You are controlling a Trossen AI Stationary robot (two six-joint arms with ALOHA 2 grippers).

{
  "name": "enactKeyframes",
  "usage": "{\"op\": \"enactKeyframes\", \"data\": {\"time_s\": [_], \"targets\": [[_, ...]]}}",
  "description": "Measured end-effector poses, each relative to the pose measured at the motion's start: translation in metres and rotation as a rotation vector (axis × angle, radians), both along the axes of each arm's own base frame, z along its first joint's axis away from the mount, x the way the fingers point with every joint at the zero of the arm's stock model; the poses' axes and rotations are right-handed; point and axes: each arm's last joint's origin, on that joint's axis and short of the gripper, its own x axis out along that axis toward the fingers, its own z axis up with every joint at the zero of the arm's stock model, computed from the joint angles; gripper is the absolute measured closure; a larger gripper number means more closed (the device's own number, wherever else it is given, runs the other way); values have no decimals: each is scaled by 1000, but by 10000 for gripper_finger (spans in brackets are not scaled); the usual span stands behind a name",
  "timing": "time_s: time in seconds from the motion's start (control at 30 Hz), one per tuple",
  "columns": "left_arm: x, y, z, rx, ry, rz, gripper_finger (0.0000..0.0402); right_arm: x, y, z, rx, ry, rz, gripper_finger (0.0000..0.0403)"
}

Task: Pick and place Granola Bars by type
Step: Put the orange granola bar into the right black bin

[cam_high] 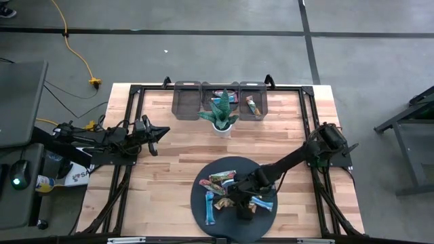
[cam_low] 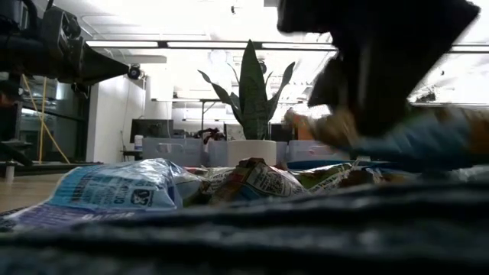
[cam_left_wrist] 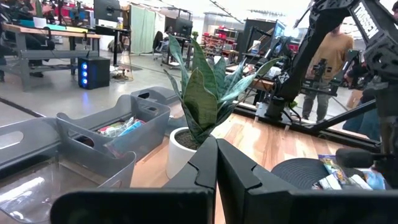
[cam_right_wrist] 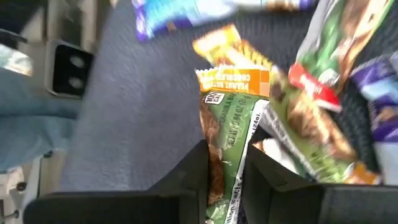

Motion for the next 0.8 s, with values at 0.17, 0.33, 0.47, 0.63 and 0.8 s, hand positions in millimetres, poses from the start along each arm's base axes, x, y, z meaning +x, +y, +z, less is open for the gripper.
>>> {"op": "enactKeyframes", "data": {"time_s": [0.17,0.33,0.47,0.63,0.8], "targets": [[0,0,0,0,0,0,400,1,-13,30,24,-97,-7,351],[0,0,0,0,0,0,400,-4,-29,66,7,-229,-43,354],[0,0,0,0,0,-1,400,-11,-50,95,-30,-311,-87,355],[0,0,0,0,0,-2,400,-18,-80,123,-159,-440,-150,356],[0,0,0,0,0,-2,400,-28,-108,145,-320,-523,-218,357]]}}
